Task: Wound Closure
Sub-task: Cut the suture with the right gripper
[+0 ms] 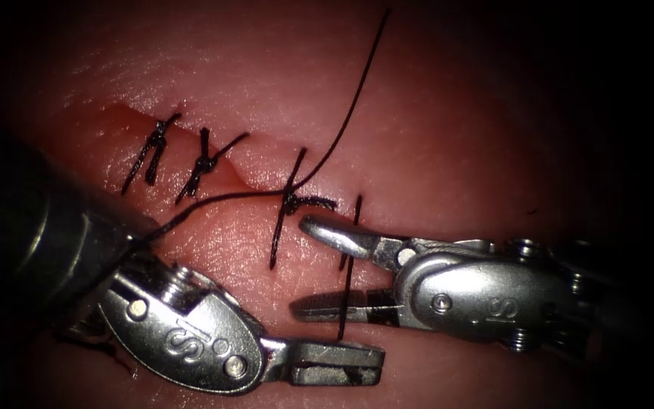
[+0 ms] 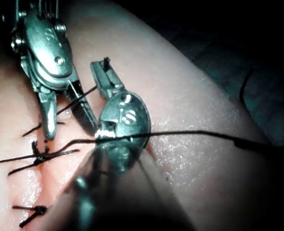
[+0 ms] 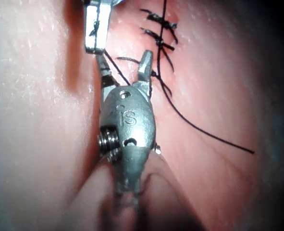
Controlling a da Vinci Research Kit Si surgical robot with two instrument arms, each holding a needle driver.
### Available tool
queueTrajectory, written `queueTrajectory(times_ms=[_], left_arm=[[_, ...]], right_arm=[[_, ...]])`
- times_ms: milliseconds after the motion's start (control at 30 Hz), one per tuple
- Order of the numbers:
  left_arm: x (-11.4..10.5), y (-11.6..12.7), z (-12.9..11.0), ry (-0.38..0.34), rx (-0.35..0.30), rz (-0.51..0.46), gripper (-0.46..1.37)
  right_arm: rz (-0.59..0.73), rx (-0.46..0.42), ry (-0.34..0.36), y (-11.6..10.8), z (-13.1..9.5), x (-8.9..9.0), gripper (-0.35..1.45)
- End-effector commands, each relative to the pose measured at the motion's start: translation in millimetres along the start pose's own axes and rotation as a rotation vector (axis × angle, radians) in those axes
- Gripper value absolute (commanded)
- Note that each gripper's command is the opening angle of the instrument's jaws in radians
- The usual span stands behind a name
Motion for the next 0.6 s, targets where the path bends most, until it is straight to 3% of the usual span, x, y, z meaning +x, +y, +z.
queueTrajectory(times_ms=[33, 600], left_arm=[[0.0, 0.0, 0.0, 0.001, -0.003, 0.001, -0.35], [-0.2, 0.2, 0.0, 0.003, 0.000, 0.002, -0.35]], right_arm=[[0.000, 0.004, 0.000, 0.0, 0.2, 0.0, 1.16], [-0.003, -0.006, 0.003, 0.3, 1.6, -1.3, 1.11]])
